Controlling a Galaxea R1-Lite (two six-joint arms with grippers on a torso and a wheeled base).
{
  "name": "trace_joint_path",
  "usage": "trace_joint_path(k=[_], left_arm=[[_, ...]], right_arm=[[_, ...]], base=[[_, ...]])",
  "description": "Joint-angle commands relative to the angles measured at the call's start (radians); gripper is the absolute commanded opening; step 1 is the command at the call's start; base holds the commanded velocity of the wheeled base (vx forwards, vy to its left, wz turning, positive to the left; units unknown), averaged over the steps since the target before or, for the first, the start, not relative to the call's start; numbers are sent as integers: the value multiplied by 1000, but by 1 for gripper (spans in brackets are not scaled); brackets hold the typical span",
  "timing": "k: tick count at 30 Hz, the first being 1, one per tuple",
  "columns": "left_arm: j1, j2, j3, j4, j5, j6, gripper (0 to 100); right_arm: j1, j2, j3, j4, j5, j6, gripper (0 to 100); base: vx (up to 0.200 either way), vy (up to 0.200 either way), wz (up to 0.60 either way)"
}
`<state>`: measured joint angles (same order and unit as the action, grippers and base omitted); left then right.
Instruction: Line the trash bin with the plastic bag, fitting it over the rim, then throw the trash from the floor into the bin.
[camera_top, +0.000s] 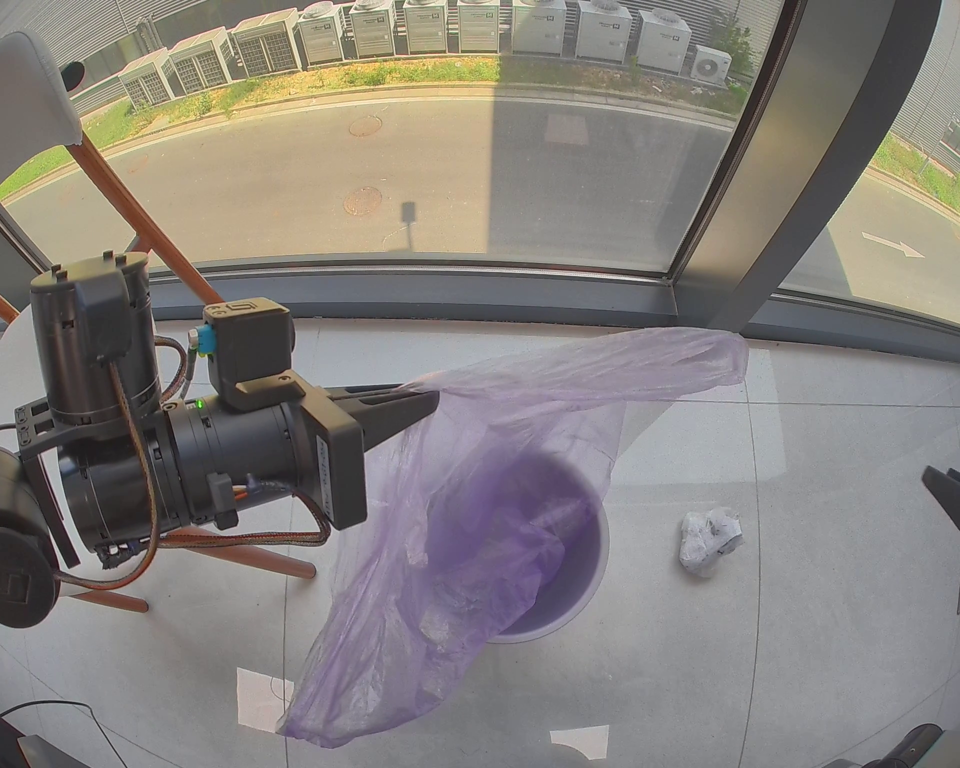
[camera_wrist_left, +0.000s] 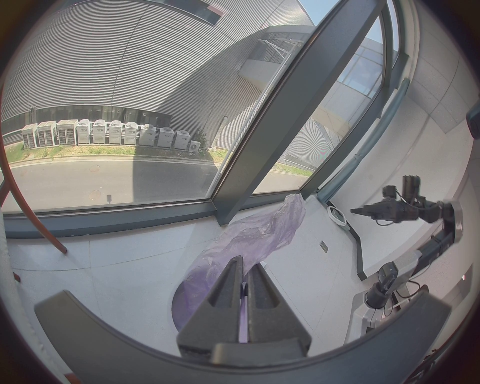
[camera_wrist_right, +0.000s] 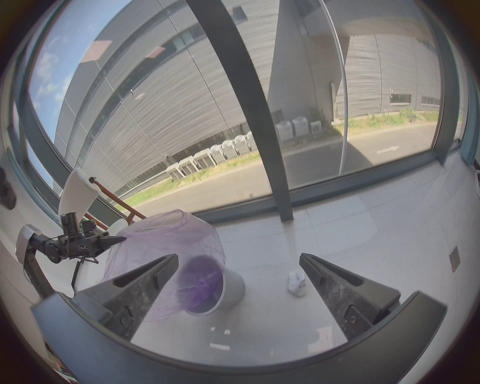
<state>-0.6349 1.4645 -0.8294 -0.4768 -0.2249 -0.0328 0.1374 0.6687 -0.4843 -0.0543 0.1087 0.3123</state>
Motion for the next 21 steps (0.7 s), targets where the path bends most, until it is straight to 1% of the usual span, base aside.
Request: trace_joint_path(k=[1, 3, 7, 9, 10, 13, 14, 16, 17, 18, 21], left_arm=[[-26, -26, 36, 30, 2, 63, 0], [-25, -27, 52, 29, -4, 97, 0], [-23, -30, 41, 12, -4, 100, 0], [-23, -30, 41, 12, -4, 100, 0], [-17, -30, 47, 4, -1, 100, 0], [-11, -32, 62, 4, 1, 105, 0], [-11, -32, 62, 4, 1, 105, 0], [11, -47, 79, 3, 2, 109, 0], [12, -49, 81, 3, 2, 109, 0], [14, -53, 87, 3, 2, 109, 0], [21, -53, 93, 1, 2, 109, 0]], right_arm=[[21, 316, -85, -33, 28, 28, 100], [10, 376, -89, -73, 29, 28, 100], [-1, 494, -77, -179, 28, 25, 100], [-1, 494, -77, -179, 28, 25, 100], [-4, 598, -79, -254, 28, 24, 100], [-2, 690, -80, -338, 28, 19, 100], [-2, 690, -80, -338, 28, 19, 100], [-2, 775, -79, -420, 26, -4, 100], [-2, 778, -79, -423, 26, -6, 100], [-2, 819, -77, -458, 26, -22, 100], [-2, 885, -77, -510, 26, -33, 100]], base=[[0, 0, 0], [0, 0, 0], [0, 0, 0], [0, 0, 0], [0, 0, 0], [0, 0, 0], [0, 0, 0], [0, 0, 0], [0, 0, 0], [0, 0, 0], [0, 0, 0]])
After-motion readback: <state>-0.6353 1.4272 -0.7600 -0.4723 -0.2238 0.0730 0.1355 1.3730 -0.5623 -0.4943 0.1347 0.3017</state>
